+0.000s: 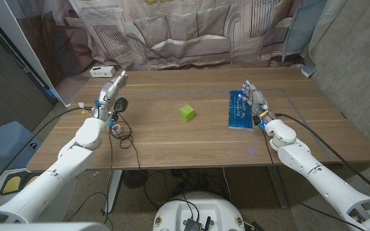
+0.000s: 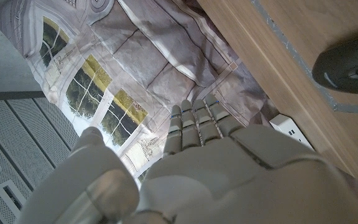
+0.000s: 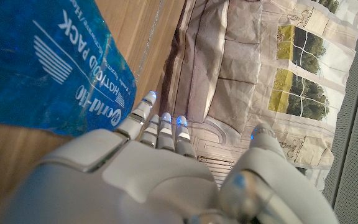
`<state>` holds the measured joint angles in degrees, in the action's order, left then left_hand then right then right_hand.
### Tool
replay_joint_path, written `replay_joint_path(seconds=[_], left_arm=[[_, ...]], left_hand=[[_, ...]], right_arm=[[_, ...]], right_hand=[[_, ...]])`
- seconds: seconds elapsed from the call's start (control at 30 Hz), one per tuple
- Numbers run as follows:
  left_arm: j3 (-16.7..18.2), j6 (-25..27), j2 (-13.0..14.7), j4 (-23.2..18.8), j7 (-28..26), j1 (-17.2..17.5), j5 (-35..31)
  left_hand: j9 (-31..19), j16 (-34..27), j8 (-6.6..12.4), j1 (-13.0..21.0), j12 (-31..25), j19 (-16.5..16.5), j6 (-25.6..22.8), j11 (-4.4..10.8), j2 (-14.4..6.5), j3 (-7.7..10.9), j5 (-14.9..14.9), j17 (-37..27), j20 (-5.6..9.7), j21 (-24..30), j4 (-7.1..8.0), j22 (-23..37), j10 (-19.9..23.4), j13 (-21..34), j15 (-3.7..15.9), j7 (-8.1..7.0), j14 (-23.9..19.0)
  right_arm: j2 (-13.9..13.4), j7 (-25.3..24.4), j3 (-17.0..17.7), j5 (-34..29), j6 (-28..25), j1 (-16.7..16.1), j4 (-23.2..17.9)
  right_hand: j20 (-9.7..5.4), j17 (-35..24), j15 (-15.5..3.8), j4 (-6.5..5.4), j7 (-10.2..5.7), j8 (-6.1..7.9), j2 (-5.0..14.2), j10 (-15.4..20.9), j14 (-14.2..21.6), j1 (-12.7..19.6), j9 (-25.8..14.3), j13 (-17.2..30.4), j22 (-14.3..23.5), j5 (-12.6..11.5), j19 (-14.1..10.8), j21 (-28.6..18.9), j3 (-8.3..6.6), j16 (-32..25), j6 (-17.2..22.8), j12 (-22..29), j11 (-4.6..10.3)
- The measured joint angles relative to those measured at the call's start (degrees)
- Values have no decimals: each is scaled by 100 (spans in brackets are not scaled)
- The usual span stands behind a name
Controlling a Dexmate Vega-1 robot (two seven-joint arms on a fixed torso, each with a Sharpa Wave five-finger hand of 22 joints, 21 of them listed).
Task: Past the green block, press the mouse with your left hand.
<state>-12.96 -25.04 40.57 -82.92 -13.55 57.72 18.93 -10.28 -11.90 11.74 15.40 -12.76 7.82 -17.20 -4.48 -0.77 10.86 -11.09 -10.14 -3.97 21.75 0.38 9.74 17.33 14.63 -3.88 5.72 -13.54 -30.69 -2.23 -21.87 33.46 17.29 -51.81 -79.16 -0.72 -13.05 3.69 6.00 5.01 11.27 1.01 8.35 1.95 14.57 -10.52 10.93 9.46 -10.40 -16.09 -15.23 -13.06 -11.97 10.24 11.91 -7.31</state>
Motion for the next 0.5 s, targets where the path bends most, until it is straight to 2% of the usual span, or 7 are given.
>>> replay_joint_path(seconds=[0.5], left_arm=[[51,161,134,52,-382,-65,-487]], left_hand=[[0,0,0,31,0,42,-62,10,31,-18,0,0,-19,-40,-17,0,54,-51,20,1,-19]], right_arm=[[15,-54,0,5,-48,-8,-9]], right_hand=[[0,28,0,0,-21,0,31,25,-1,31,0,0,0,0,0,42,0,0,21,0,25]])
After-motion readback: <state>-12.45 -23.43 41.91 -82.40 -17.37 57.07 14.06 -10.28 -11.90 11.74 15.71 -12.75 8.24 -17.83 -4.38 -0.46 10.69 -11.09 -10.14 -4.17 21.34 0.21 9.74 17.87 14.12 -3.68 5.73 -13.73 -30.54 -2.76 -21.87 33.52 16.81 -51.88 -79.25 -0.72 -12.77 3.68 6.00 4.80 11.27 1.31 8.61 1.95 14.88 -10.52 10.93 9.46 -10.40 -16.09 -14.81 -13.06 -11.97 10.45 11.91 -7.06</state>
